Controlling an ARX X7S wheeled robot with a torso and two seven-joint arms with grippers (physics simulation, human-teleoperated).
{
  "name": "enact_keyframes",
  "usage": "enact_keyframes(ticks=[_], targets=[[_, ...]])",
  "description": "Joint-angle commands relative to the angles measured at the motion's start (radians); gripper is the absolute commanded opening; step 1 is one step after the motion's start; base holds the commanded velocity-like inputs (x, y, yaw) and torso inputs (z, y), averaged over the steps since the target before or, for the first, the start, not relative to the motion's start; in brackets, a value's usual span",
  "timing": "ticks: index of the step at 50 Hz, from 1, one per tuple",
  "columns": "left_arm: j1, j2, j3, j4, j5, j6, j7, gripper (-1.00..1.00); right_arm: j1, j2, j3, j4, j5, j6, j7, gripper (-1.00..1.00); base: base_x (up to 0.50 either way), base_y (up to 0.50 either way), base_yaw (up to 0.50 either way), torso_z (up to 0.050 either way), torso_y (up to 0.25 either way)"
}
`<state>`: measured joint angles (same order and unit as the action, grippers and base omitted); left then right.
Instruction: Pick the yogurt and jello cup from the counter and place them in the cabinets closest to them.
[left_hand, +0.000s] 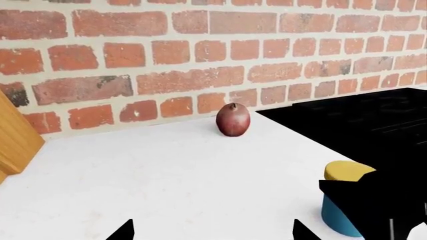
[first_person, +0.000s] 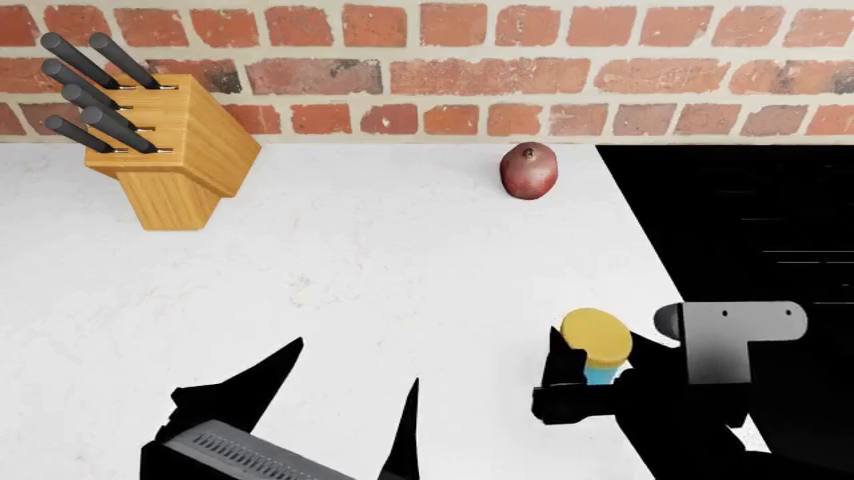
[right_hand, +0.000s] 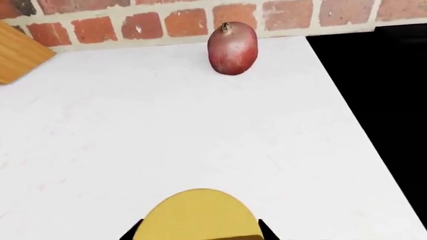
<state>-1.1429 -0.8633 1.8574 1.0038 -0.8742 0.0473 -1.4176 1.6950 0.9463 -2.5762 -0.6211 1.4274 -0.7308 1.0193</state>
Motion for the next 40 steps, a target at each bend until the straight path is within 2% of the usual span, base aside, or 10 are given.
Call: enact_keyframes(ticks=[1, 6, 12, 18, 24, 26, 31, 40], targets=[[-0.001, -0.001, 0.005, 0.0, 0.002, 0.002, 0.0, 1.0, -0.014, 0.001, 0.01, -0.011, -0.042, 0.021, 0.009, -1.0, 0.0, 0.0, 0.0, 0.0, 0.0], [-0.001, 0.0, 0.008, 0.001, 0.005, 0.004, 0.0, 1.0, 0.015, 0.029, 0.022, -0.04, -0.102, 0.029, 0.04, -1.0, 0.0, 0.0, 0.0, 0.0, 0.0], [0.002, -0.003, 0.01, 0.006, 0.014, 0.008, 0.0, 1.0, 0.168, 0.099, 0.046, -0.147, -0.176, 0.096, 0.109, -1.0, 0.0, 0.0, 0.0, 0.0, 0.0], [0.004, -0.013, 0.014, 0.013, 0.024, 0.013, 0.006, 1.0, 0.426, 0.193, 0.108, -0.267, -0.151, 0.18, 0.161, -1.0, 0.0, 0.0, 0.0, 0.0, 0.0], [0.009, -0.034, 0.024, 0.026, 0.046, 0.019, 0.006, 1.0, 0.609, 0.211, 0.203, -0.318, -0.09, 0.224, 0.228, -1.0, 0.0, 0.0, 0.0, 0.0, 0.002], [0.01, -0.037, 0.027, 0.027, 0.051, 0.023, 0.008, 1.0, 0.657, 0.21, 0.295, -0.317, -0.025, 0.265, 0.238, -1.0, 0.0, 0.0, 0.0, 0.0, 0.0], [0.011, -0.043, 0.034, 0.026, 0.057, 0.033, 0.015, 1.0, 0.657, 0.188, 0.653, -0.28, 0.107, 0.428, 0.279, -1.0, 0.0, 0.0, 0.0, 0.0, 0.0], [0.006, -0.04, 0.038, 0.021, 0.052, 0.041, 0.023, 1.0, 0.653, 0.061, 0.986, -0.176, 0.234, 0.555, 0.308, -1.0, 0.0, 0.0, 0.0, 0.0, 0.0]])
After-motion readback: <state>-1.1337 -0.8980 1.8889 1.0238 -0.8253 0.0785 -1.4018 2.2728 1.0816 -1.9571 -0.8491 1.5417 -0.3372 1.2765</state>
